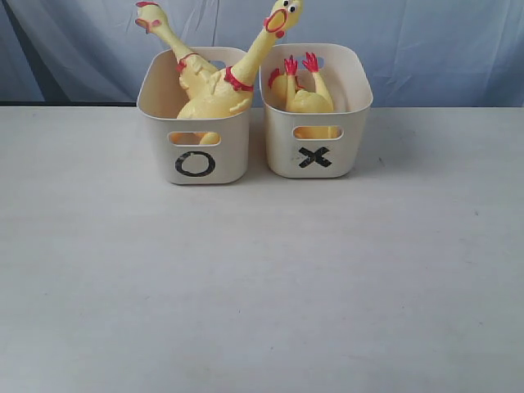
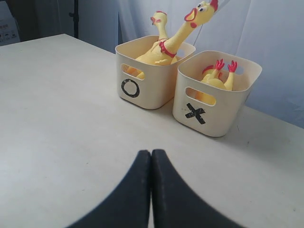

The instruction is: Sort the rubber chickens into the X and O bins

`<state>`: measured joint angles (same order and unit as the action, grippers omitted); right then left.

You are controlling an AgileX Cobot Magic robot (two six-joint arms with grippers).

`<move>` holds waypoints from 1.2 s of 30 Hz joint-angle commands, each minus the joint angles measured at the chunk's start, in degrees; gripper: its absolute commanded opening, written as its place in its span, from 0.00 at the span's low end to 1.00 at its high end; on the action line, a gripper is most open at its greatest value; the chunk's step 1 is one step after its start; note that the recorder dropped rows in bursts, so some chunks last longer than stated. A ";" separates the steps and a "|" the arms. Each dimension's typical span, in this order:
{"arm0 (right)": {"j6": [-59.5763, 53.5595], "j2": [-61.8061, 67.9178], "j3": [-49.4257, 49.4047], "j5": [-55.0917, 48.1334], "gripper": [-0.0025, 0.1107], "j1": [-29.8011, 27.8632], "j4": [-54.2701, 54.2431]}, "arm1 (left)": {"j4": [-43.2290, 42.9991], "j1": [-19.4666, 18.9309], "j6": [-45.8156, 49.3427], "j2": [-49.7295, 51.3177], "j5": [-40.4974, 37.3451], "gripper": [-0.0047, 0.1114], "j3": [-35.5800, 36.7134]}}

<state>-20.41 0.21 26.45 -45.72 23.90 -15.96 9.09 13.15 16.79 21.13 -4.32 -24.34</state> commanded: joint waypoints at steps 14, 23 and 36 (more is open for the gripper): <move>-0.07 -0.21 0.22 0.06 0.02 -3.91 -0.67 | -1.00 -4.32 -0.07 -11.11 -0.14 0.04 0.26; -0.07 -0.21 0.22 0.06 0.02 -15.62 -0.97 | -1.00 -11.64 -0.07 -17.95 -0.03 0.04 0.26; -0.07 -0.21 0.22 0.06 0.02 -17.26 -1.23 | -1.00 -11.88 -0.07 -21.13 0.40 0.04 0.30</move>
<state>-20.41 0.21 26.45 -45.82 6.97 -16.95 8.00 1.36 16.79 0.45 -4.44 -24.23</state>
